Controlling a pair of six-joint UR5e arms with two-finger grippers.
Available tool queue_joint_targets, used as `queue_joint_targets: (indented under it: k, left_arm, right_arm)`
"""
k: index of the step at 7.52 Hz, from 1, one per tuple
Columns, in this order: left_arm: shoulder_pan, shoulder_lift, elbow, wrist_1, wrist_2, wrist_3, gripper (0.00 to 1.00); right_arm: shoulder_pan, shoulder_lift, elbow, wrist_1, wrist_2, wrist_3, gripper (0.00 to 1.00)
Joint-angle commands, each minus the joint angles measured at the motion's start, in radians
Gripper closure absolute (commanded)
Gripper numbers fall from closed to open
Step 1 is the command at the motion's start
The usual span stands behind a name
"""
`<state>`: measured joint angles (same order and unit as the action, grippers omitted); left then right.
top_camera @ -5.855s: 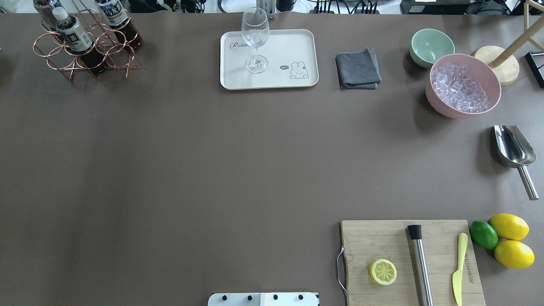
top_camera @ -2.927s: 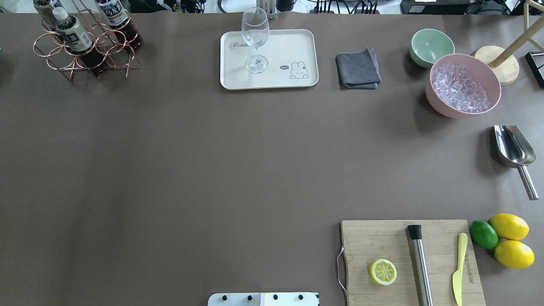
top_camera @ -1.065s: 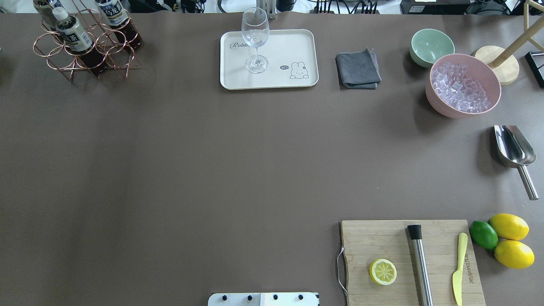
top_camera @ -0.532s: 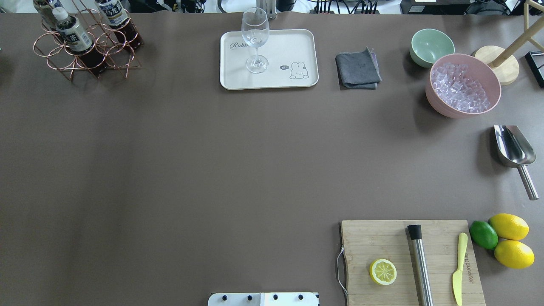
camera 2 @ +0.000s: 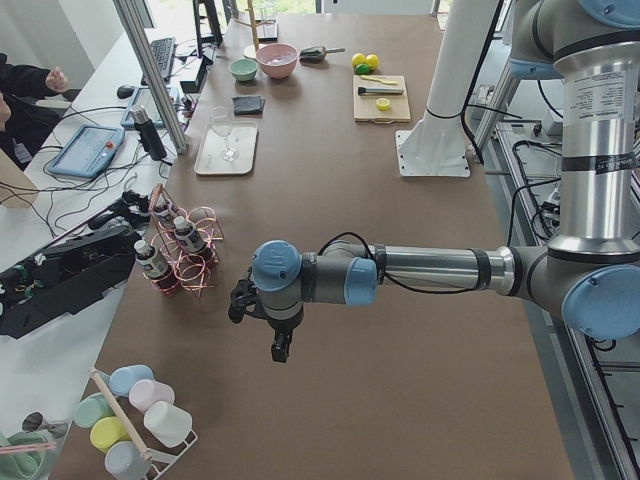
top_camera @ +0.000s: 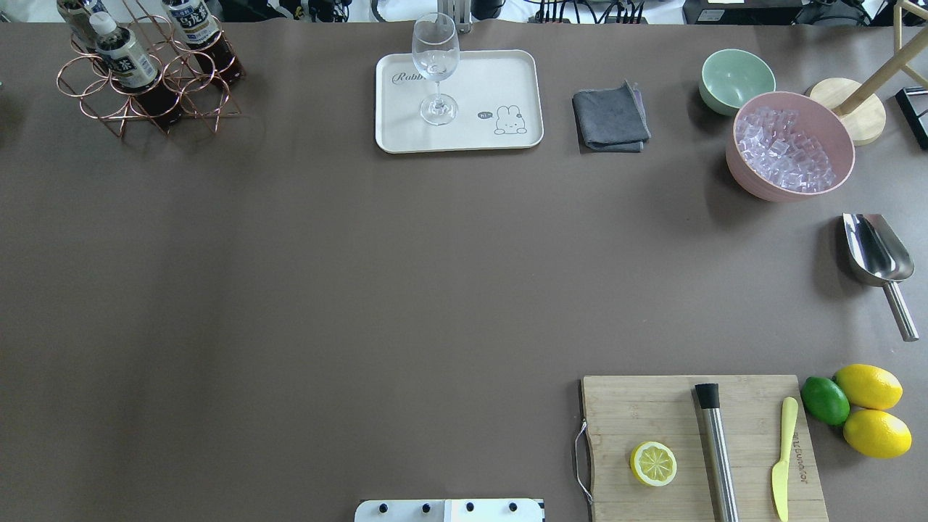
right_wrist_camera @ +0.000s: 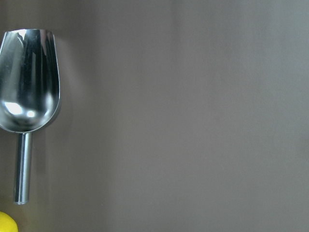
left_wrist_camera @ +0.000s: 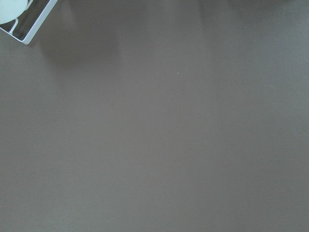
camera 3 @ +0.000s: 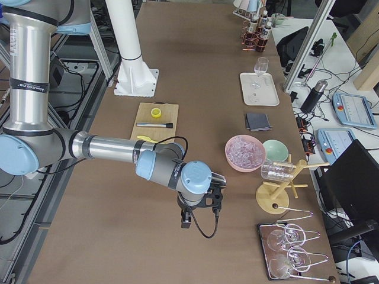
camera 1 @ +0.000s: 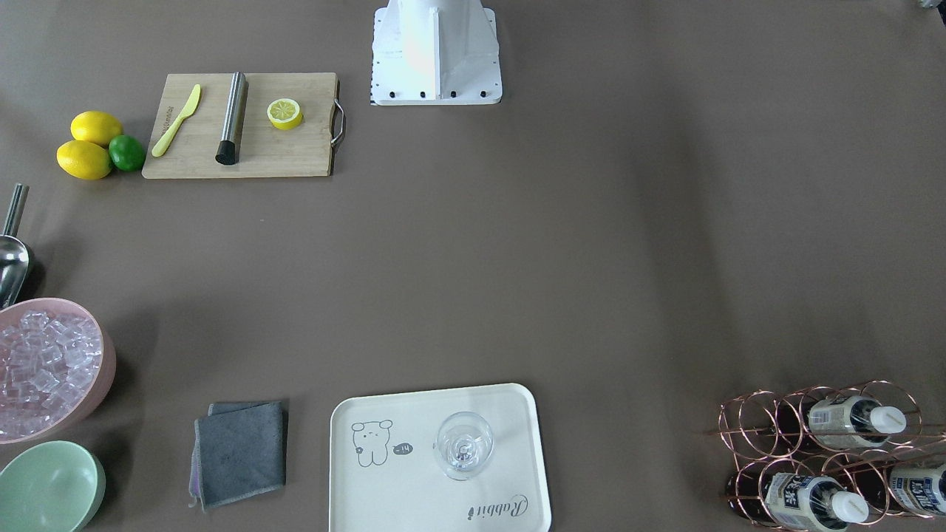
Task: Take tea from basket to plate
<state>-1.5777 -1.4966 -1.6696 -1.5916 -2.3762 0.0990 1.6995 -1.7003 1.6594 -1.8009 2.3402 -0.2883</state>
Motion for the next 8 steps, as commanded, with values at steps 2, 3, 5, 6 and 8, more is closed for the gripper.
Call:
queue_joint_targets:
  k: [2,3,5,6,8]
  left_arm:
    - [0.005,-0.081,-0.021,0.004,0.000,0.184,0.02]
    - [0.016,-0.124,-0.013,0.004,0.002,0.294,0.02]
    - [0.086,-0.236,-0.004,0.007,0.049,0.431,0.02]
    - [0.114,-0.328,0.017,0.053,0.089,0.518,0.02]
    - [0.088,-0.536,0.036,0.338,0.081,0.784,0.02]
  right_arm:
    - [0.003,-0.022,-0.009,0.000,0.007,-0.003,0.00]
    - [0.003,-0.035,-0.007,0.000,0.010,-0.002,0.00]
    - [0.006,-0.032,0.000,0.000,0.008,0.000,0.00]
    - [0.006,-0.032,0.000,0.002,0.010,0.000,0.00]
    - [0.006,-0.027,0.003,0.002,0.010,0.000,0.00]
